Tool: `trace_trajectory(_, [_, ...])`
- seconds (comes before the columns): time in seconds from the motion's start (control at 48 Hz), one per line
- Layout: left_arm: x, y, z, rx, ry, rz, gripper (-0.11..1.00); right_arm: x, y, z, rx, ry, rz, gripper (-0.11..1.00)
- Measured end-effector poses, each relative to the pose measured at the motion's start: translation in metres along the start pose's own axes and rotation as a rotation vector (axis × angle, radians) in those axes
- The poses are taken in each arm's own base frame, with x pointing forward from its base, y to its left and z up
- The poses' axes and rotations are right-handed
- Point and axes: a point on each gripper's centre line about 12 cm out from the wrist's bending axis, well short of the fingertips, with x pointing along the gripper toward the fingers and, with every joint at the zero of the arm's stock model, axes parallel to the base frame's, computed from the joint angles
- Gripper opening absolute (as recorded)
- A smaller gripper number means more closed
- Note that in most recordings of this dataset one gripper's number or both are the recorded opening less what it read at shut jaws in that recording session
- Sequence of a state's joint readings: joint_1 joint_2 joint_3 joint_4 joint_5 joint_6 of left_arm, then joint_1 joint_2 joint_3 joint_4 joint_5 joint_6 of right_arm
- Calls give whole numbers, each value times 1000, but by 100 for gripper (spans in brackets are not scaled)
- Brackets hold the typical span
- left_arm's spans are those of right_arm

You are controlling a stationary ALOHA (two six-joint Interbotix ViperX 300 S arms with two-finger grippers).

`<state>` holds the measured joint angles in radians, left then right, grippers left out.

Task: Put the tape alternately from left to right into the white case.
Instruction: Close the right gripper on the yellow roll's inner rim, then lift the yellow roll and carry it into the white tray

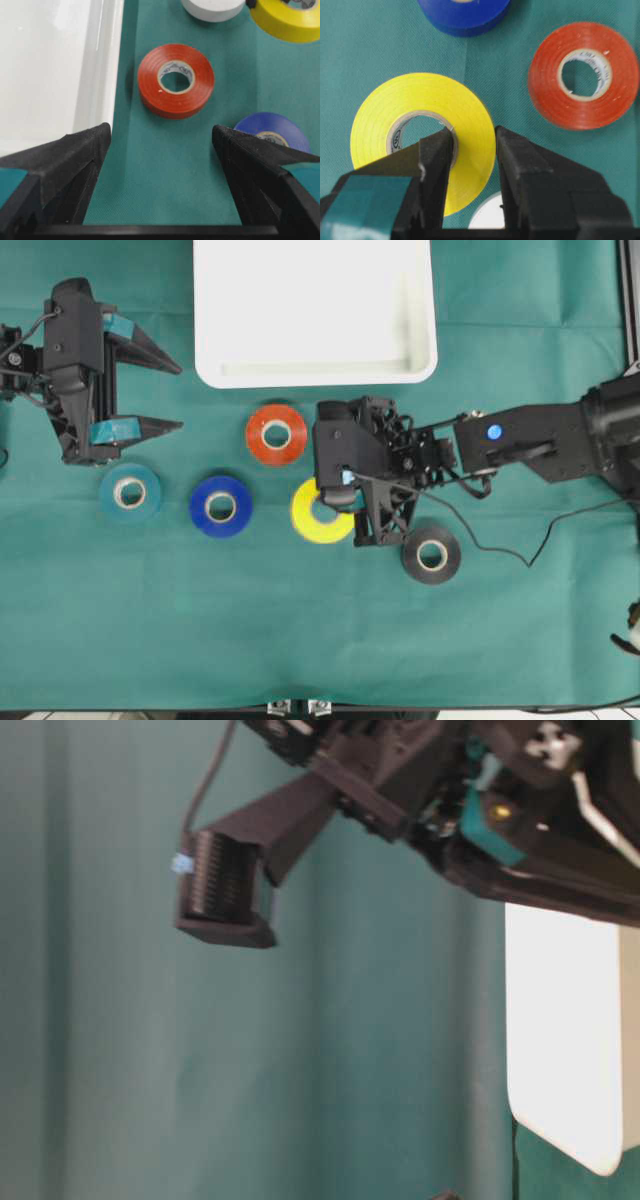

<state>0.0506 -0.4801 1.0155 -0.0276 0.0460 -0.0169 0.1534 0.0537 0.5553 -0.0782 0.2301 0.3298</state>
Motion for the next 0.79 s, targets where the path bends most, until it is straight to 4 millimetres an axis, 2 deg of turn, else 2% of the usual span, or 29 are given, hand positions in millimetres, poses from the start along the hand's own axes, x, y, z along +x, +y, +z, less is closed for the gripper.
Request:
trace_trajectory(0.437, [0,0,-1,0,2,0,63,0,-3,0,-2,3,-8,27])
trace_trajectory(0.792, [0,0,-1,-2,2,0,63,-5,-48,12,73,-26,-83,27])
